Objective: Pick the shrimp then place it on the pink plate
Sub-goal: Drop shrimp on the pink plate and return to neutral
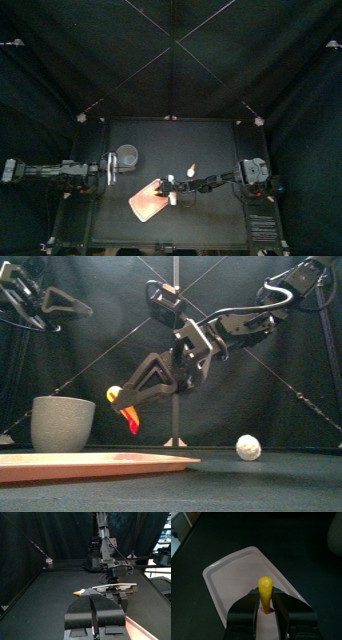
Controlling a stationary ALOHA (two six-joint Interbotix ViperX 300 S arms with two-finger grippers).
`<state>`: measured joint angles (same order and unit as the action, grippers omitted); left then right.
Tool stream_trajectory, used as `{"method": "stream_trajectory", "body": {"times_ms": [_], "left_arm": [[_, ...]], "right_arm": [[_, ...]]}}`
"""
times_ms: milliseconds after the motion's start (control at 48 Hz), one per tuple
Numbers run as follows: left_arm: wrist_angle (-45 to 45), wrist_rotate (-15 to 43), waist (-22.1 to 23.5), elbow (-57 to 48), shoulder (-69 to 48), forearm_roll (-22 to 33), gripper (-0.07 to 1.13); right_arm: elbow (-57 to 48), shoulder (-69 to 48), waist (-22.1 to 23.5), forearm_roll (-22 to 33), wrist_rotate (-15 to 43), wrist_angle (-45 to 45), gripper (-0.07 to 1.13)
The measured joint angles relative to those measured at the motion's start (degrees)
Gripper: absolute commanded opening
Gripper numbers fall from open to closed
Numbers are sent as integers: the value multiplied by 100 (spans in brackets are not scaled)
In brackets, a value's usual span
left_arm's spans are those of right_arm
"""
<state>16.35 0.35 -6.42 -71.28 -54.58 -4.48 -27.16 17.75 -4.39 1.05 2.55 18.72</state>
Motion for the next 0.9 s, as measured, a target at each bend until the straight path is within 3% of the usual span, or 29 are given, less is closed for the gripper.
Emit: {"method": "stream_trajectory", "body": {"times_ms": [312, 667, 896], "left_arm": [[0, 0, -44, -9, 0, -9, 5], [0, 0, -44, -70, 0, -9, 5], [0, 0, -53, -70, 0, -9, 5]], "right_arm": [[0, 0, -18, -220, 0, -35, 82], [-158, -229, -9, -264, -9, 141, 82], [-1143, -1151, 105, -272, -26, 1564, 82]]}}
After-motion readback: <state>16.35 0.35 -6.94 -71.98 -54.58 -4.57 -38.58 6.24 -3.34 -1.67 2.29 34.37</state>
